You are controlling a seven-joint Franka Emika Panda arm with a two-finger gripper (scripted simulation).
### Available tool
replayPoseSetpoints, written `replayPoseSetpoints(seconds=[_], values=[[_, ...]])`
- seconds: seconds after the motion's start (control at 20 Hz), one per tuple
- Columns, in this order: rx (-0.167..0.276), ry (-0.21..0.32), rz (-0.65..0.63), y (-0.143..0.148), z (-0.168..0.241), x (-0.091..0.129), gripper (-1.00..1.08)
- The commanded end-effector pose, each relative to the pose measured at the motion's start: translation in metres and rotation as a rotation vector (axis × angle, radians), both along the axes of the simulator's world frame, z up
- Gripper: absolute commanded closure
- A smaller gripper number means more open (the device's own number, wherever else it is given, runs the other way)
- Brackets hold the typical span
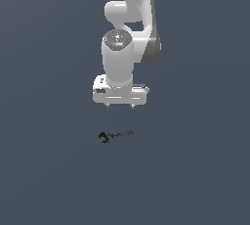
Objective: Pick up the object and move it to a goal position.
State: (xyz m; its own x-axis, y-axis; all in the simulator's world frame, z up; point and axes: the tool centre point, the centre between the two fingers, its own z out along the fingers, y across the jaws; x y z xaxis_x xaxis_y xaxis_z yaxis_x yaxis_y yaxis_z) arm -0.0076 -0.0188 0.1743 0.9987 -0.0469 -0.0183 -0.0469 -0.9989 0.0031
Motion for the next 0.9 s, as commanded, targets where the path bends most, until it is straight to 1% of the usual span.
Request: replayPoseSetpoints(seconds=[0.0, 0.6, 0.85], values=[[0.000, 0.000, 0.000, 0.0000, 0.0000, 0.0000, -0.92], [-0.011, 0.009, 0.013, -0.0094, 0.0022, -0.0048, -0.92], [-0.009, 0.008, -0.009, -0.0095, 0.0006, -0.0035, -0.92]])
